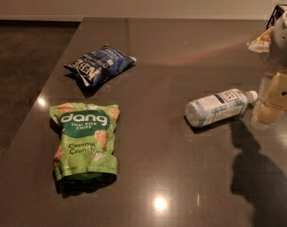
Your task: Move blue plastic bottle near green rice chip bag
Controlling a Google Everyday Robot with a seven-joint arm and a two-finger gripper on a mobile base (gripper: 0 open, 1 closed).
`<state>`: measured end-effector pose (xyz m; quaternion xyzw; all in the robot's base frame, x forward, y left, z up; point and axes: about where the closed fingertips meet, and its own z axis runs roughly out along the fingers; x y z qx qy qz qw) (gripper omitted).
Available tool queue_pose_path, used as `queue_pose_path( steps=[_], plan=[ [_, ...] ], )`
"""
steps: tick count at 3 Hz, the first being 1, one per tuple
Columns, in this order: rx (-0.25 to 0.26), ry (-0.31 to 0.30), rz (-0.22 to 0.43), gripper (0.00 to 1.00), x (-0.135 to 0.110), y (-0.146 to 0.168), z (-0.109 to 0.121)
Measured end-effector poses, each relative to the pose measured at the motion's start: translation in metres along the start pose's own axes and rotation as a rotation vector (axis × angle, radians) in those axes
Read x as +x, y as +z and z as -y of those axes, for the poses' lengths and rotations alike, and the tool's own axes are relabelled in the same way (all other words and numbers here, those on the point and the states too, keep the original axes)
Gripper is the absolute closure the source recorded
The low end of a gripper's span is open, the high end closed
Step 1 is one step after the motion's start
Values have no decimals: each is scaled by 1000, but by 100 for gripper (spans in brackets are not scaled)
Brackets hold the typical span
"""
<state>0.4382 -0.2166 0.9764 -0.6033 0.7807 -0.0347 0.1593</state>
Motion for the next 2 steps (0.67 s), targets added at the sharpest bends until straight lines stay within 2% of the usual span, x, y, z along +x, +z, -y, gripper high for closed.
queue_pose_path(
  steps=[2],
  plan=[
    [-16, -6, 9, 0, -1, 2, 4]
  ],
)
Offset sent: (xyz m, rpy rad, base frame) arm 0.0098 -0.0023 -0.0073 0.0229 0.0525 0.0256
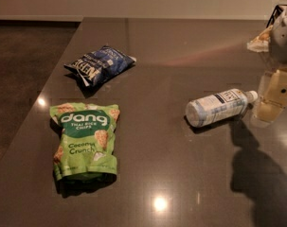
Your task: Move blue plastic bottle near green rice chip bag
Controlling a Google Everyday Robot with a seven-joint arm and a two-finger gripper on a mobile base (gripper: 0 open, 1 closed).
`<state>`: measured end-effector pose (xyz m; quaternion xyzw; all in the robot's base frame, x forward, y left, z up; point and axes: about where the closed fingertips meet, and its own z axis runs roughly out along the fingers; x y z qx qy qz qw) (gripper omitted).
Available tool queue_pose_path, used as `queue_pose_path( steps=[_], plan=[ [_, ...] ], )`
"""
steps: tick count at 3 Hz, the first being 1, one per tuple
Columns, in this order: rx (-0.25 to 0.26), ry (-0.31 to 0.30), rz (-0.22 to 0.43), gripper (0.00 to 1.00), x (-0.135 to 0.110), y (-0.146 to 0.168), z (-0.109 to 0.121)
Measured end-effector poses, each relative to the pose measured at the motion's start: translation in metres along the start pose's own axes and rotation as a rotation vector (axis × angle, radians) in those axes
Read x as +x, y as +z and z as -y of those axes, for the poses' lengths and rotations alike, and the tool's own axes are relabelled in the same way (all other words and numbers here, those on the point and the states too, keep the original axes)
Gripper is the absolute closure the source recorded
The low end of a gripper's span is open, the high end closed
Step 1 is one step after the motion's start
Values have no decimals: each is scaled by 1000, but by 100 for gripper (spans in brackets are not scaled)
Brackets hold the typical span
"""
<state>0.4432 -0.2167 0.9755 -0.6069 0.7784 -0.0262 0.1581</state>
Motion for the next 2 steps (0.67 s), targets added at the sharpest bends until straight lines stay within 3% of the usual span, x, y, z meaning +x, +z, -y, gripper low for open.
queue_pose_path(
  steps=[1, 2],
  plan=[
    [-31, -42, 8, 0, -4, 24, 16],
    [-102, -143, -14, 0, -2, 64, 22]
  ],
)
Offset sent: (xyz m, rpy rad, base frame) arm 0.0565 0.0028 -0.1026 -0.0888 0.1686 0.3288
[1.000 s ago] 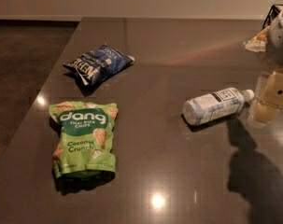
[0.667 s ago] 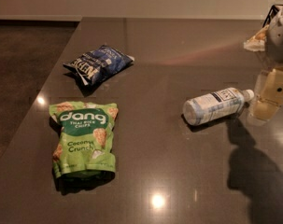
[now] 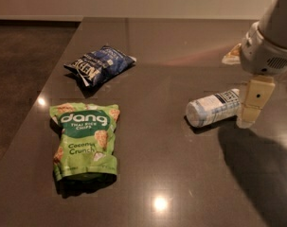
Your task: Move blue plastic bottle near green rice chip bag
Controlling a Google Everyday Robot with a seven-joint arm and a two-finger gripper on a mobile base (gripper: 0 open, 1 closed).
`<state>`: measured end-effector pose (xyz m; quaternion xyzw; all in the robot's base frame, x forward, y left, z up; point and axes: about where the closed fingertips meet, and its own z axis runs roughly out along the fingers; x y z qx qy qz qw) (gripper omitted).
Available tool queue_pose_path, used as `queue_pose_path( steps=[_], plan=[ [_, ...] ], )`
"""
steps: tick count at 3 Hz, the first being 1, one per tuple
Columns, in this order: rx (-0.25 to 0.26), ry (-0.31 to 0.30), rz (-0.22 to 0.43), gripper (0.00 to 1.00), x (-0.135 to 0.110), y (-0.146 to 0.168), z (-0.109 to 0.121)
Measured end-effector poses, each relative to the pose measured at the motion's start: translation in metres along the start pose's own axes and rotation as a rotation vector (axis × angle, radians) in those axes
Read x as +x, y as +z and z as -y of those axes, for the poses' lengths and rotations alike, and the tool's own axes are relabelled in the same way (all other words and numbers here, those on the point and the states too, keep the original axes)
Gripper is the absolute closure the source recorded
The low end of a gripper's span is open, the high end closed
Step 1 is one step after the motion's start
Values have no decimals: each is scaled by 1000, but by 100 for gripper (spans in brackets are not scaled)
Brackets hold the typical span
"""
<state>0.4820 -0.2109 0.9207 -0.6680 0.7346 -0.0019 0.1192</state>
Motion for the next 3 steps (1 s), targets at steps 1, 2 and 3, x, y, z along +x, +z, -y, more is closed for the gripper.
queue_pose_path(
  steps=[1, 2, 3],
  plan=[
    [-71, -102, -23, 0, 7, 34, 7],
    [-106, -183, -39, 0, 13, 54, 15],
    [-127, -230, -46, 7, 15, 67, 17]
  ],
)
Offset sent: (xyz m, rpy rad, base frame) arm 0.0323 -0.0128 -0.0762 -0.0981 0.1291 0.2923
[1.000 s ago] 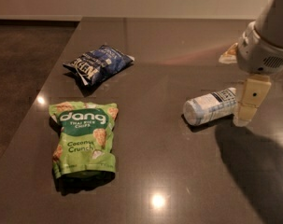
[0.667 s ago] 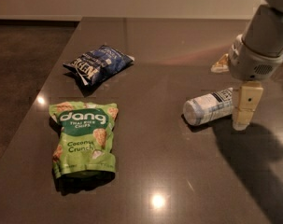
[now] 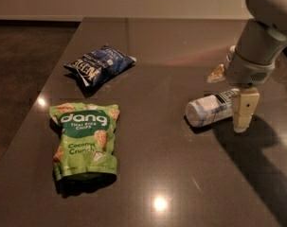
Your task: Move blue plastic bottle near green rice chip bag
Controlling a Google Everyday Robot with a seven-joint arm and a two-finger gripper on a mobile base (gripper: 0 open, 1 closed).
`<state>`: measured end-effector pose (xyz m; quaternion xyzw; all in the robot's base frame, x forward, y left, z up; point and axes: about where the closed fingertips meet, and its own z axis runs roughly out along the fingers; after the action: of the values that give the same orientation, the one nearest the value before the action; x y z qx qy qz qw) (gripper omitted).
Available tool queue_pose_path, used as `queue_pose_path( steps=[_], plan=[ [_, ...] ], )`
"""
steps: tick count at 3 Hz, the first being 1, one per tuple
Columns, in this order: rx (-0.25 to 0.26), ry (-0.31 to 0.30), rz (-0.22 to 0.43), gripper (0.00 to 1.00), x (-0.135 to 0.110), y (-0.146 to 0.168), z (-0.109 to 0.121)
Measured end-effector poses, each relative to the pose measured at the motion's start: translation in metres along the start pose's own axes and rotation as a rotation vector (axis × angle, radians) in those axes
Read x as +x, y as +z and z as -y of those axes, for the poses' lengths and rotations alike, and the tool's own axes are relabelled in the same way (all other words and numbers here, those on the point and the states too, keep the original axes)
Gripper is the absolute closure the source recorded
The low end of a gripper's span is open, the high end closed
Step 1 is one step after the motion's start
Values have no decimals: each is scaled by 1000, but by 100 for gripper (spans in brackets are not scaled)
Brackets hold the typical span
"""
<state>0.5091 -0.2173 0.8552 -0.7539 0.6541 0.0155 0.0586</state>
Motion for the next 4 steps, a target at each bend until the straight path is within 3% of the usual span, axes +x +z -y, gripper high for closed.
queue_pose_path(
  steps=[1, 3, 4],
  plan=[
    [-8, -40, 9, 24, -6, 6, -2],
    [6, -63, 48, 71, -25, 3, -5],
    [12, -72, 79, 94, -47, -4, -7]
  ],
)
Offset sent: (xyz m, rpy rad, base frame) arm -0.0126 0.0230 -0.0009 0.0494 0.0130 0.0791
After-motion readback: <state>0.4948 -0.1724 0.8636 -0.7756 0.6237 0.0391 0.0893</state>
